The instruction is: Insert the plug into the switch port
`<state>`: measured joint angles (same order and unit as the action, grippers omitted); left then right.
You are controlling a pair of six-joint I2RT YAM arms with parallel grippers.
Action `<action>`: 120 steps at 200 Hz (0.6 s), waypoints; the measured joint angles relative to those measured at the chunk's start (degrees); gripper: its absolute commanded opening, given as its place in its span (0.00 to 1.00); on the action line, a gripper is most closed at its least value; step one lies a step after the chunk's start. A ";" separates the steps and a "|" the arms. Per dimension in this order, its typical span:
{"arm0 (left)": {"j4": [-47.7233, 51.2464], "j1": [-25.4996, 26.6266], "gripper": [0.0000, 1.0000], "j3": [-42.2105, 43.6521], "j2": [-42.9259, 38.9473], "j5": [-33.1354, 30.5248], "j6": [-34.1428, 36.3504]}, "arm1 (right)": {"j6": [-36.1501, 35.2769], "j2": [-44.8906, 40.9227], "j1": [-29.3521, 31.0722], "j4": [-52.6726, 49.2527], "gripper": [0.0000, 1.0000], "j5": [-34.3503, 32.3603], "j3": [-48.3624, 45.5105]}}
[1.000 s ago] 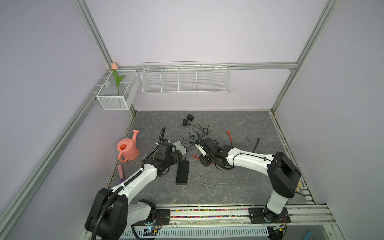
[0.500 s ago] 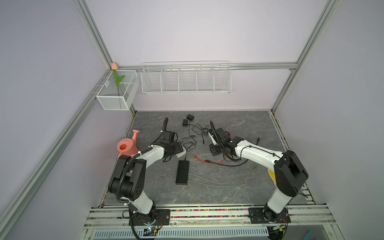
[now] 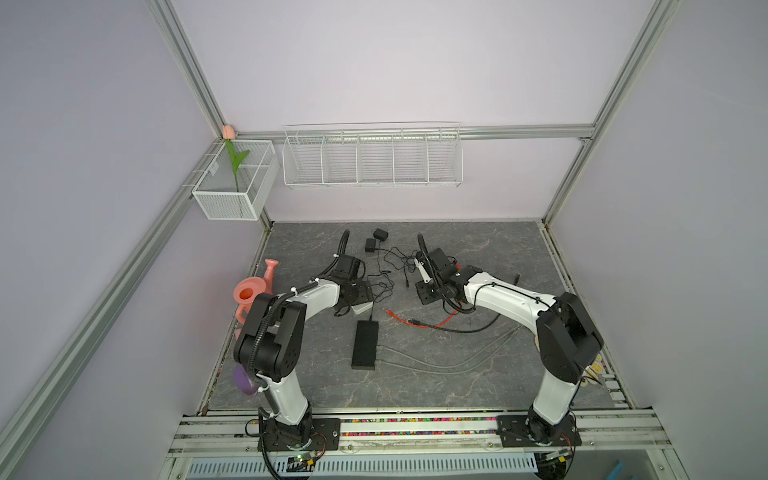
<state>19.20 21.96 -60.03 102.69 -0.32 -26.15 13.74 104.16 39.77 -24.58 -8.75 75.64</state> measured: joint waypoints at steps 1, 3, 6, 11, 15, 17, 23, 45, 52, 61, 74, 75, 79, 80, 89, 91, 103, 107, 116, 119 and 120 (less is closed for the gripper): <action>0.04 0.11 0.86 -0.13 0.13 -0.17 0.11 | 0.00 0.00 -0.02 0.00 0.46 0.00 -0.04; 0.17 0.26 0.86 -0.28 0.28 -0.39 0.13 | 0.00 0.00 -0.04 0.02 0.46 0.00 -0.11; 0.31 0.42 0.86 -0.52 0.46 -0.59 0.26 | 0.00 0.00 -0.04 0.02 0.46 0.00 -0.22; 0.48 0.68 0.86 -0.83 0.72 -1.01 0.37 | 0.00 0.00 -0.11 0.02 0.46 0.00 -0.44; 0.63 0.87 0.86 -1.05 0.92 -1.44 0.50 | 0.00 0.00 -0.15 0.00 0.45 0.00 -0.59; 0.70 0.98 0.86 -1.14 1.01 -1.60 0.52 | -0.02 0.00 -0.20 0.00 0.46 0.02 -0.68; 0.90 1.16 0.86 -1.36 1.27 -2.23 0.76 | -0.02 0.00 -0.31 0.02 0.46 0.00 -0.94; 1.44 1.62 0.86 -1.95 1.90 -4.24 1.53 | -0.02 -0.02 -0.81 0.02 0.46 0.00 -1.62; 1.62 1.70 0.86 -2.01 2.03 -4.92 1.90 | -0.02 -0.17 -0.98 0.02 0.45 0.02 -1.84; 1.81 1.70 0.86 -2.01 2.10 -5.68 2.45 | -0.04 -0.46 -1.11 -0.02 0.46 0.00 -2.12; 2.12 1.66 0.86 -1.95 2.10 -6.36 2.93 | -0.07 -0.90 -1.36 0.00 0.46 0.00 -2.34; 2.12 1.64 0.86 -1.95 2.10 -6.38 2.95 | -0.07 -0.94 -1.38 0.00 0.46 0.00 -2.34; 2.12 1.62 0.87 -1.81 2.08 -6.56 3.15 | -0.07 -1.09 -1.44 0.00 0.46 0.00 -2.40; 2.12 1.60 0.87 -1.77 2.05 -6.56 3.17 | -0.09 -1.11 -1.44 0.00 0.46 0.00 -2.43; 1.97 1.33 0.87 -1.27 1.68 -6.67 3.56 | -0.09 -1.46 -1.49 0.00 0.46 -0.02 -2.56; 1.95 1.29 0.87 -1.18 1.62 -6.64 3.58 | -0.11 -1.55 -1.51 0.02 0.46 -0.02 -2.60; 2.05 0.59 0.87 -0.35 0.92 -6.45 3.98 | -0.13 -1.81 -1.51 0.02 0.46 0.00 -2.69; 2.21 0.31 0.87 -0.20 0.74 -6.25 3.98 | -0.15 -1.86 -1.55 0.02 0.46 0.00 -2.71; 2.49 -0.42 0.88 -0.09 0.59 -5.81 4.15 | -0.22 -1.97 -1.55 0.00 0.46 0.00 -2.82; 2.54 -0.63 0.88 -0.09 0.59 -5.77 4.22 | -0.22 -1.99 -1.55 0.02 0.46 0.00 -2.84; 2.54 -0.76 0.87 -0.09 0.59 -5.57 4.24 | -0.22 -2.01 -1.55 0.02 0.46 0.00 -2.86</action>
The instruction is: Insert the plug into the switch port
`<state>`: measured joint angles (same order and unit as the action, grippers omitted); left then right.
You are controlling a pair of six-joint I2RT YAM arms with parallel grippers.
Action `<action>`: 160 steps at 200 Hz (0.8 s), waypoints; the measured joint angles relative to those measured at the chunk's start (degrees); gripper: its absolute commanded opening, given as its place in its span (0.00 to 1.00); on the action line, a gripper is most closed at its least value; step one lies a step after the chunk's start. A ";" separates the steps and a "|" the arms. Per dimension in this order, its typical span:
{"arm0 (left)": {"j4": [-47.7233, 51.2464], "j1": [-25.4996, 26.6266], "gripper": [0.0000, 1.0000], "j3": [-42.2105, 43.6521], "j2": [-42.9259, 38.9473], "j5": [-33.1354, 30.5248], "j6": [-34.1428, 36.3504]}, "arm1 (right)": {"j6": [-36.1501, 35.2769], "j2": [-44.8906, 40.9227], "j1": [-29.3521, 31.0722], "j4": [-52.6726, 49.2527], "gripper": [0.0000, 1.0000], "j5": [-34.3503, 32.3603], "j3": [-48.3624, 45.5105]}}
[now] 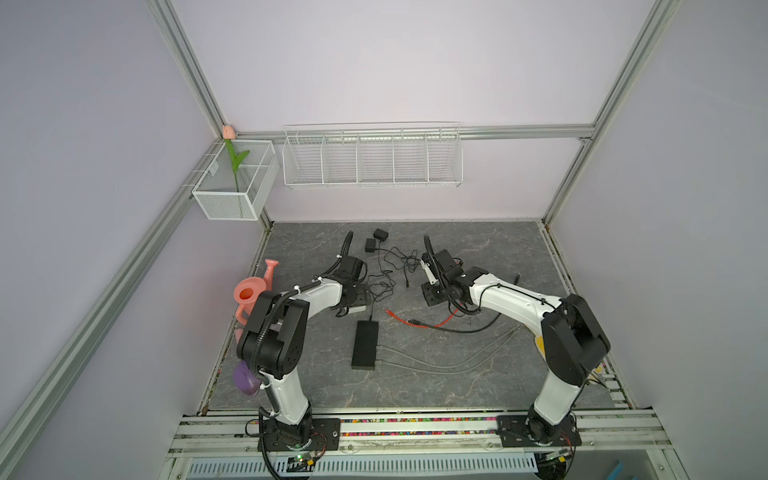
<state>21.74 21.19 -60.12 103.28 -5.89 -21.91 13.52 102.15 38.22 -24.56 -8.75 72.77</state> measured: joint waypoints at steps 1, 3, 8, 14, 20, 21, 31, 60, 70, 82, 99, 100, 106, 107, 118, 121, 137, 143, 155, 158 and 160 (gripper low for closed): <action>0.00 -0.04 0.87 0.00 0.00 0.04 0.02 | 0.00 0.00 0.00 0.00 0.46 0.00 0.00; 0.02 -0.22 0.87 0.00 0.00 0.11 0.11 | 0.00 0.00 0.00 -0.02 0.46 0.00 0.00; 0.09 -0.55 0.87 -0.07 0.00 0.37 0.13 | -0.02 0.00 -0.02 0.00 0.46 0.02 -0.02; 0.31 -0.85 0.88 -0.26 0.04 0.79 0.17 | -0.02 0.00 -0.04 0.00 0.46 0.02 0.00; 0.61 -1.03 0.87 -0.55 0.17 1.16 0.24 | -0.02 0.00 -0.09 -0.02 0.46 0.02 0.00; 0.72 -1.07 0.87 -0.66 0.24 1.25 0.22 | -0.02 0.00 -0.11 -0.02 0.46 0.02 0.00; 1.42 -1.22 0.87 -1.44 0.72 1.64 0.37 | -0.02 0.00 -0.22 -0.04 0.46 0.11 0.04; 3.56 -1.25 0.88 -4.66 2.84 1.81 0.59 | -0.09 0.39 -0.52 -0.76 0.46 0.87 1.66; 4.11 -1.18 0.88 -5.51 3.45 1.66 0.59 | -0.22 1.01 -0.59 -0.96 0.46 1.11 3.04; 4.76 -0.96 0.89 -6.27 4.00 1.42 0.59 | -0.26 2.14 -0.63 -1.20 0.46 1.18 4.94; 5.29 -0.52 0.88 -6.78 4.52 0.70 0.55 | -0.44 4.44 -0.63 -2.23 0.46 1.29 8.20; 5.31 -0.50 0.88 -6.80 4.57 0.59 0.57 | -0.44 4.55 -0.63 -2.25 0.46 1.33 8.35; 5.33 -0.31 0.88 -6.86 4.70 0.20 0.55 | -0.48 5.60 -0.63 -2.78 0.46 1.31 9.68; 5.33 -0.22 0.88 -6.86 4.74 0.09 0.52 | -0.50 5.86 -0.63 -2.86 0.46 1.42 10.01; 5.31 0.17 0.84 -6.86 4.92 -0.79 0.55 | -0.66 7.82 -0.66 -3.61 0.47 1.55 12.35; 5.31 0.31 0.82 -6.86 5.01 -1.11 0.48 | -0.68 8.39 -0.68 -3.72 0.47 1.55 12.94; 4.87 0.79 0.69 -6.86 5.22 -2.16 0.26 | -0.70 11.47 -0.70 -5.09 0.47 1.77 16.04; 4.46 0.96 0.62 -6.84 5.27 -2.36 -0.07 | -0.72 12.61 -0.70 -5.51 0.47 1.88 17.18; 3.76 1.36 0.46 -6.56 5.18 -2.75 -0.52 | -0.74 14.80 -0.72 -6.21 0.48 2.14 19.15; 3.65 1.46 0.44 -6.43 5.09 -2.84 -0.50 | -0.76 15.32 -0.72 -6.47 0.48 2.14 19.65; 3.56 1.51 0.42 -6.34 5.01 -2.93 -0.42 | -0.81 15.69 -0.74 -6.58 0.48 2.19 19.96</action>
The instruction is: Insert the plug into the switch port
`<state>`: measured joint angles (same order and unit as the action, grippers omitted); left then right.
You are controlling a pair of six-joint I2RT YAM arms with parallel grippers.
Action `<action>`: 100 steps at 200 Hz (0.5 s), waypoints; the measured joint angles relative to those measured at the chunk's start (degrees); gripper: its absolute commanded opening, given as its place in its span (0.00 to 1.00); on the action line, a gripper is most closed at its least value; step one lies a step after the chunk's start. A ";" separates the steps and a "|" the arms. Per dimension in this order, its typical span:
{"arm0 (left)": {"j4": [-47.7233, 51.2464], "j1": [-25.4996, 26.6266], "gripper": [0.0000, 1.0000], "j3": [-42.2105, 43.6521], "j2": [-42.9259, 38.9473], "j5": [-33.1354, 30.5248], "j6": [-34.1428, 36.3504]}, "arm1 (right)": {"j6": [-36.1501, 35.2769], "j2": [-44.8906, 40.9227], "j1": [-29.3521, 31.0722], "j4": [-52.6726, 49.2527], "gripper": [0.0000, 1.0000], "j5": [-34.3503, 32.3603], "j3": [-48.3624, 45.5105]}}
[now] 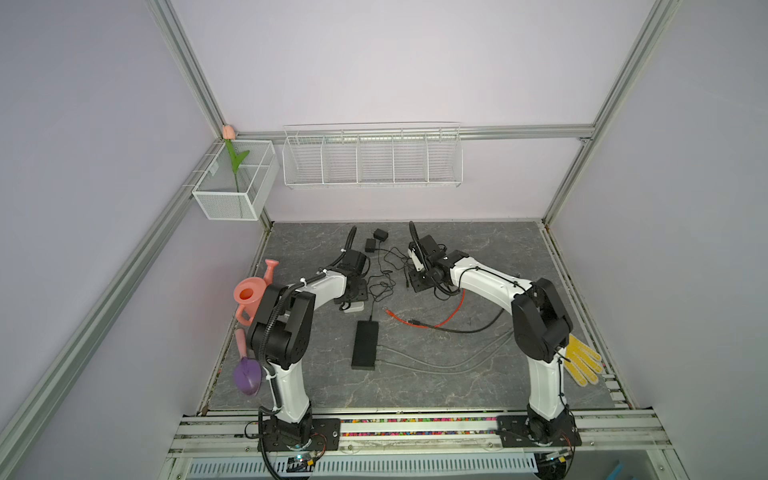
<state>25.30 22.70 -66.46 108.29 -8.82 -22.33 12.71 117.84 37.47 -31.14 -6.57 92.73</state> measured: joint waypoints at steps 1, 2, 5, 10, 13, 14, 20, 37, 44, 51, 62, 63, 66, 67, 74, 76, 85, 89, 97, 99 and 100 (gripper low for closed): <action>-0.04 0.02 0.41 0.04 -0.04 0.02 -0.09 | -0.09 0.31 0.00 -0.13 0.48 0.07 0.26; -0.11 0.04 0.40 0.09 -0.09 0.00 -0.11 | -0.11 0.46 0.00 -0.20 0.48 0.11 0.39; -0.22 0.11 0.38 0.22 -0.22 0.00 -0.13 | -0.11 0.92 0.00 -0.48 0.48 0.11 0.90; -0.46 0.09 0.34 0.46 -0.44 0.02 -0.22 | -0.15 1.88 -0.04 -0.96 0.48 0.24 1.84; -0.55 0.09 0.32 0.52 -0.59 0.04 -0.22 | -0.15 2.36 -0.07 -1.22 0.48 0.26 2.34; -0.59 0.09 0.32 0.57 -0.66 0.09 -0.28 | -0.15 2.47 -0.09 -1.25 0.48 0.26 2.45; -0.92 0.07 0.30 0.83 -0.79 0.22 -0.52 | -0.28 3.45 -0.17 -1.73 0.48 0.39 3.45; -1.70 0.11 0.28 1.57 -1.31 0.28 -0.57 | -0.57 6.21 -0.44 -3.19 0.48 0.57 6.62; -2.32 0.11 0.28 2.21 -1.73 0.24 -0.57 | -0.70 7.08 -0.59 -3.67 0.48 0.57 7.72; -2.73 0.11 0.28 2.84 -2.27 0.52 -0.57 | -0.74 8.02 -0.74 -4.39 0.48 0.59 9.03; -2.64 0.31 0.27 4.26 -3.76 1.51 -0.57 | -0.76 9.53 -1.05 -5.07 0.48 0.74 11.02; -2.58 0.35 0.27 4.48 -4.00 1.68 -0.59 | -0.76 9.60 -1.07 -5.14 0.48 0.74 11.15; -2.43 0.46 0.27 4.92 -4.39 1.97 -0.61 | -0.79 9.84 -1.14 -5.29 0.48 0.70 11.61; -2.38 0.48 0.27 5.01 -4.50 2.03 -0.61 | -0.76 9.92 -1.16 -5.31 0.48 0.72 11.69; -1.38 0.76 0.27 6.08 -5.95 2.80 -0.59 | -0.79 10.62 -1.36 -5.84 0.48 0.85 12.70; -1.16 0.83 0.27 6.23 -6.32 2.99 -0.59 | -0.79 10.75 -1.40 -5.95 0.48 0.83 12.90; 0.39 1.18 0.27 7.17 -8.15 3.96 -0.57 | -0.81 11.39 -1.51 -6.58 0.48 0.83 13.92; 1.16 1.33 0.27 7.43 -9.20 4.28 -0.57 | -0.85 11.63 -1.53 -6.75 0.48 0.85 14.36; 2.32 1.49 0.27 7.58 -10.95 4.87 -0.52 | -0.94 12.04 -1.62 -7.23 0.48 0.87 15.10; 2.54 1.51 0.27 7.58 -11.41 5.01 -0.52 | -0.96 12.20 -1.64 -7.48 0.48 0.83 15.39; 2.64 1.51 0.27 7.58 -11.72 5.09 -0.52 | -0.96 12.24 -1.64 -7.54 0.48 0.85 15.50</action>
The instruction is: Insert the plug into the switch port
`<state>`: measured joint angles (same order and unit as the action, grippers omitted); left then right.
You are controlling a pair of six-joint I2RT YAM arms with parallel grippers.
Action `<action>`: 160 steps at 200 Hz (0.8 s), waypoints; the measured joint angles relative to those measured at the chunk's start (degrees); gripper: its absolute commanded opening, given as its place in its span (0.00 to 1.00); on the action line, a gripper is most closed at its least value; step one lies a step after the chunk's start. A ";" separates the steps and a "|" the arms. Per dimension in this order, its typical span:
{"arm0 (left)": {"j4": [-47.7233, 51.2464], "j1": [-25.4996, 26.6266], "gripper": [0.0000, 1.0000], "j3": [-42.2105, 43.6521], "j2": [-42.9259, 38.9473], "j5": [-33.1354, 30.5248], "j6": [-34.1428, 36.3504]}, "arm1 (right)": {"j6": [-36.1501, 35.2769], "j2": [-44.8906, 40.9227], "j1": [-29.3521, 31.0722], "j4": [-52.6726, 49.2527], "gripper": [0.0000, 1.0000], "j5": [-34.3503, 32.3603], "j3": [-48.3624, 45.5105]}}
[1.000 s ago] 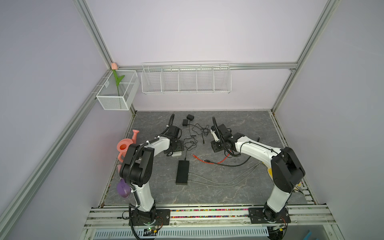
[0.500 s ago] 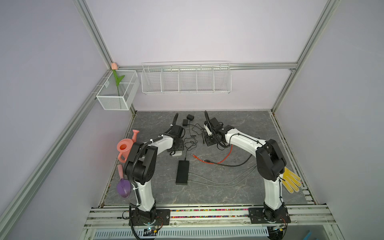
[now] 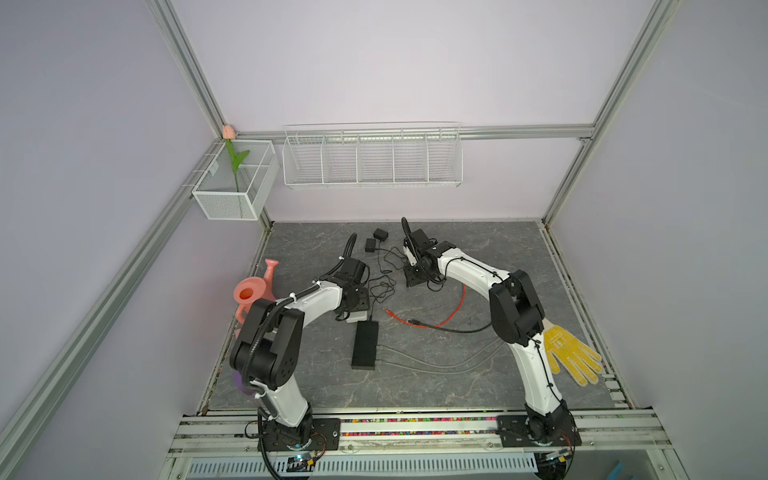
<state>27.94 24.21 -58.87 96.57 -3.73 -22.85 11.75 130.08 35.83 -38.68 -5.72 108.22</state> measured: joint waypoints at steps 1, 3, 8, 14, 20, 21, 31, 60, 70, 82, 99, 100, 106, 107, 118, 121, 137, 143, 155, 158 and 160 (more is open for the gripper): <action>0.09 0.00 0.27 0.00 -0.17 0.07 0.02 | 0.00 0.07 -0.02 -0.07 0.48 0.00 0.15; 0.24 0.02 0.27 -0.02 -0.68 0.20 0.02 | 0.00 0.24 -0.02 -0.20 0.48 0.00 0.46; 0.59 0.02 0.27 -0.07 -1.84 0.44 0.09 | -0.02 0.61 -0.02 -0.66 0.48 0.00 1.18; 1.05 0.02 0.27 -0.11 -3.34 0.70 0.20 | -0.04 1.25 -0.04 -1.22 0.48 0.00 2.32; 1.46 0.02 0.27 -0.17 -4.79 0.81 0.33 | -0.07 1.99 -0.04 -1.64 0.48 0.02 3.56; 1.55 0.02 0.27 -0.17 -5.09 0.81 0.39 | -0.07 2.05 -0.04 -1.68 0.48 0.02 3.69; 2.19 0.02 0.27 -0.20 -7.15 0.83 0.59 | -0.17 3.04 -0.02 -2.10 0.47 0.24 5.18; 4.35 0.02 0.27 -0.17 -11.43 0.81 0.90 | -0.17 5.53 0.00 -2.93 0.46 0.94 7.50; 4.76 0.02 0.27 -0.15 -12.72 0.81 1.01 | -0.17 6.38 0.00 -3.34 0.46 1.11 7.93; 5.05 0.02 0.27 -0.02 -14.45 0.92 1.07 | -0.17 7.23 -0.02 -3.76 0.45 1.27 8.35; 4.90 0.02 0.27 0.61 -17.97 1.55 1.11 | -0.17 8.72 0.00 -4.37 0.43 1.53 9.49; 4.87 0.02 0.27 0.66 -18.10 1.62 1.11 | -0.15 8.79 0.00 -4.39 0.43 1.53 9.55; 4.55 0.02 0.26 1.09 -19.67 2.12 1.29 | -0.17 9.16 0.02 -4.48 0.42 1.55 10.03; 4.52 0.02 0.26 1.14 -19.82 2.14 1.31 | -0.17 9.20 0.02 -4.50 0.42 1.53 10.14; 3.52 0.02 0.24 2.25 -22.71 3.15 1.77 | -0.20 9.49 0.07 -4.50 0.39 1.77 10.71; 3.28 0.02 0.24 2.54 -23.34 3.45 1.97 | -0.13 9.53 0.15 -4.50 0.38 1.97 10.75; 1.42 0.02 0.20 4.52 -26.97 4.83 2.14 | -0.35 9.62 0.31 -4.52 0.31 1.99 10.78; 0.85 0.02 0.18 5.38 -28.24 5.38 2.19 | -0.37 9.62 0.35 -4.57 0.27 2.12 10.78; -0.02 0.02 0.11 6.86 -30.23 6.27 2.36 | -0.11 9.66 0.52 -4.63 0.20 1.97 10.78; -0.24 0.02 0.08 7.23 -30.67 6.54 2.36 | -0.46 9.66 0.55 -4.66 0.19 1.95 10.78; -0.39 0.02 0.07 7.50 -30.93 6.64 2.38 | -0.17 9.66 0.57 -4.68 0.18 1.97 10.78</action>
<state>27.55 24.23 -51.37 65.65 2.92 -20.47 11.57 139.74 36.40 -43.35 -3.75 119.00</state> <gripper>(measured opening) 0.663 0.223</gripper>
